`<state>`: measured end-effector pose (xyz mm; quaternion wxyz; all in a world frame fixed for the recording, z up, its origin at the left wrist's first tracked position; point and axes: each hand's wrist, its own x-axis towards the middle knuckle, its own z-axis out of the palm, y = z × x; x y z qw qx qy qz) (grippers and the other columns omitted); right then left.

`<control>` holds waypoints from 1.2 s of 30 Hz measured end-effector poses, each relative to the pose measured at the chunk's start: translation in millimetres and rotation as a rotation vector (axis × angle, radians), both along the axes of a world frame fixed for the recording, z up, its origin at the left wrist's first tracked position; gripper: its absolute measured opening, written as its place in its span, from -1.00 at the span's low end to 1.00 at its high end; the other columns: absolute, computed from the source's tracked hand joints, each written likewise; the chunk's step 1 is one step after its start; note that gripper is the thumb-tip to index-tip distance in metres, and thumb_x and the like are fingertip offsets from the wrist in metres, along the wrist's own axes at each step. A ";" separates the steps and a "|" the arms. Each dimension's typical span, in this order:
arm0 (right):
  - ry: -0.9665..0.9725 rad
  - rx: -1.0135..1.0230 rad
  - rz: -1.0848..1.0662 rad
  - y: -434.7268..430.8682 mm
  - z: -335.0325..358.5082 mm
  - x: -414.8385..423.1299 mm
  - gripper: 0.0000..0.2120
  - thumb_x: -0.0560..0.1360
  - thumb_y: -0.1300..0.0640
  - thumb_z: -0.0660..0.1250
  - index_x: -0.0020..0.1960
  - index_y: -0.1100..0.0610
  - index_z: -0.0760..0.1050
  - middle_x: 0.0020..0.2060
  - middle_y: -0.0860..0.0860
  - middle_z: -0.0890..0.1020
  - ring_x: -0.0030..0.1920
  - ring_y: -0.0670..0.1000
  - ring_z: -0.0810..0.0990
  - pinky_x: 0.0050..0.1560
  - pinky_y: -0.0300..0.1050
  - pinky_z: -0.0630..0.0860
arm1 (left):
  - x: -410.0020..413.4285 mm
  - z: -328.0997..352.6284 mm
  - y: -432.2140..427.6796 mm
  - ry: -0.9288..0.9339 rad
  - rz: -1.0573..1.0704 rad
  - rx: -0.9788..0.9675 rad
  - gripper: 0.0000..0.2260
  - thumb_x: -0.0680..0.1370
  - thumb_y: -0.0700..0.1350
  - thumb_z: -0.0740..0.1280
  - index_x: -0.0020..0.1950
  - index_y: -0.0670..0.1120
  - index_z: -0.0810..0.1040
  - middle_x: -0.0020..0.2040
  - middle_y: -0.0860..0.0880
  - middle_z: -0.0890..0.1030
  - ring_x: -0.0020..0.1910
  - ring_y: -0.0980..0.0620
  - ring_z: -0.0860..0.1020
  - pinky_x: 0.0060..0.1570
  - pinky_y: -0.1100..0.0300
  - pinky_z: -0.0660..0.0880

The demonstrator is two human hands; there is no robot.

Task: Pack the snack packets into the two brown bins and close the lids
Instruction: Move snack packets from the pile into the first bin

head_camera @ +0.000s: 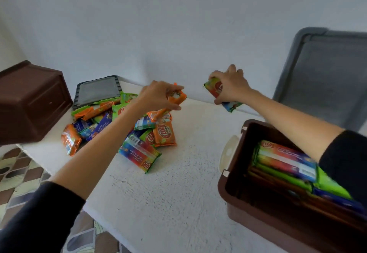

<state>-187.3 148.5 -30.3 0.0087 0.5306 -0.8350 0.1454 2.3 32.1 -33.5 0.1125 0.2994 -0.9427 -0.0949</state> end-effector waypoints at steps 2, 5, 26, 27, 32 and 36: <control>0.029 -0.031 -0.033 32.6 19.2 -18.5 -0.33 0.28 0.07 0.50 0.33 -0.04 0.32 0.23 0.18 0.28 0.24 0.22 0.27 -0.02 -0.08 0.32 | -30.3 13.6 21.3 0.036 -0.109 -0.040 -0.37 0.33 0.17 0.47 0.37 0.20 0.36 0.23 0.05 0.55 0.17 0.00 0.49 0.05 0.13 0.38; 0.072 -0.025 -0.098 92.9 33.9 -37.8 -0.33 0.26 0.05 0.51 0.32 -0.09 0.34 0.17 0.15 0.31 0.21 0.19 0.31 0.03 -0.08 0.33 | -71.0 28.0 63.2 0.057 -0.303 -0.063 -0.33 0.31 0.18 0.48 0.36 0.14 0.32 0.25 0.06 0.53 0.17 -0.01 0.51 0.11 0.07 0.40; 0.142 0.327 0.030 309.1 -66.8 22.9 -0.11 -0.07 0.06 0.61 0.18 -0.06 0.28 0.09 0.08 0.31 0.05 0.06 0.27 -0.23 -0.07 0.56 | -99.7 -63.6 220.8 -0.124 -1.202 -0.438 -0.27 0.05 0.23 0.55 0.07 -0.08 0.41 -0.11 -0.02 0.63 -0.20 0.00 0.60 -0.35 0.17 0.57; 0.186 0.320 0.054 308.7 -68.6 22.3 -0.11 -0.10 0.10 0.60 0.18 -0.03 0.30 0.07 0.11 0.35 0.03 0.08 0.29 -0.26 0.00 0.58 | -99.3 -63.8 223.0 -0.187 -1.197 -0.437 -0.27 0.10 0.22 0.55 0.11 -0.09 0.40 -0.07 -0.04 0.63 -0.16 -0.02 0.60 -0.33 0.12 0.58; 0.275 0.362 0.185 305.1 -76.8 25.4 -0.18 -0.23 0.18 0.52 0.06 0.02 0.52 -0.05 0.13 0.45 -0.08 0.05 0.32 -0.45 -0.18 0.43 | -100.1 -72.5 243.6 -0.522 -1.083 -0.478 -0.32 0.40 0.14 0.40 0.34 -0.10 0.14 0.26 -0.04 0.43 0.19 -0.03 0.48 -0.03 0.11 0.46; 0.248 0.476 0.211 303.2 -80.7 22.2 -0.29 -0.30 0.14 0.54 -0.12 0.09 0.58 -0.16 0.15 0.56 -0.19 0.11 0.54 -0.62 -0.20 0.39 | -104.8 -79.0 262.8 -0.532 -1.072 -0.557 -0.29 0.40 0.06 0.43 0.36 -0.20 0.14 0.23 -0.11 0.43 0.13 -0.08 0.51 -0.17 0.13 0.36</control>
